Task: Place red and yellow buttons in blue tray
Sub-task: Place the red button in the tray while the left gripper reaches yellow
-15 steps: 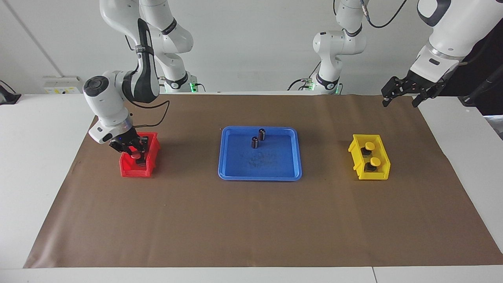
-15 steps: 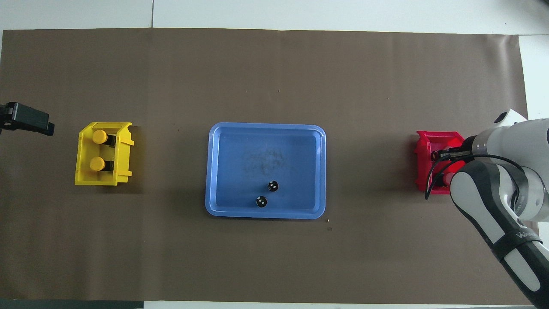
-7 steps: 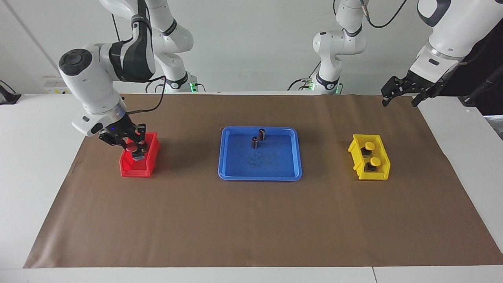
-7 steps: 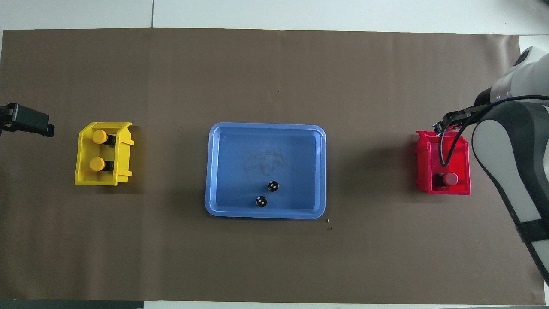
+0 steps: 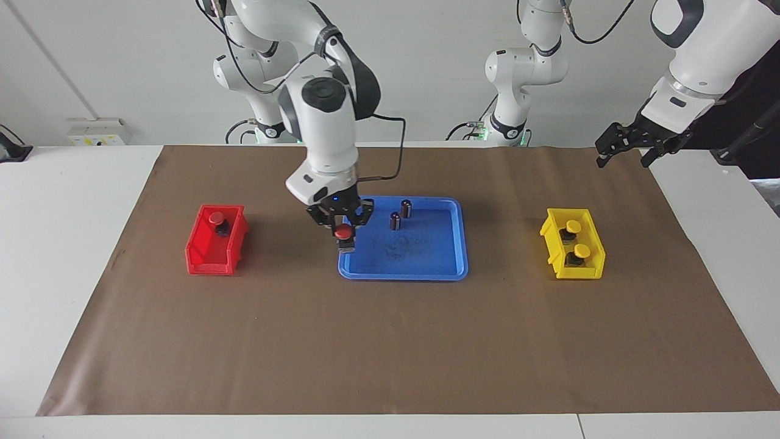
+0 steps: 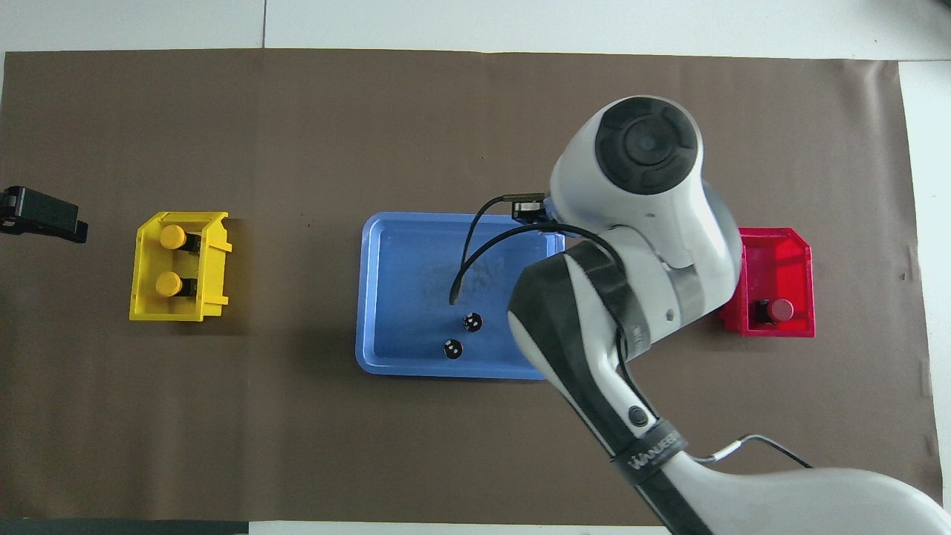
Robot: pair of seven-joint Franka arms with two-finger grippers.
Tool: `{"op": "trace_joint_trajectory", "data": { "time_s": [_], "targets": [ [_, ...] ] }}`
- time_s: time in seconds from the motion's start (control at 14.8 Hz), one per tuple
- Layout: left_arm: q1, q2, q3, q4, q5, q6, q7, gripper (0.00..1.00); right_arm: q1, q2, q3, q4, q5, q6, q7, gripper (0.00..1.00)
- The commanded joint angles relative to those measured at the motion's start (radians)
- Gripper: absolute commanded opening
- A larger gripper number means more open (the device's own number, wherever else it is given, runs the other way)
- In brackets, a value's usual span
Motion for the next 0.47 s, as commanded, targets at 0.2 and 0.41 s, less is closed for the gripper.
{"op": "trace_joint_trajectory", "data": {
  "time_s": [0.2, 0.41],
  "targets": [
    [0.044, -0.006, -0.005, -0.299, 0.001, 0.401, 0.017, 0.85, 0.091, 0.143, -0.008, 0.026, -0.003, 0.142, 0.172, 0.19],
    [0.044, 0.072, -0.005, -0.325, 0.001, 0.482, 0.014, 0.84, 0.088, 0.145, -0.007, -0.005, 0.0, 0.151, 0.175, 0.26]
  ]
}}
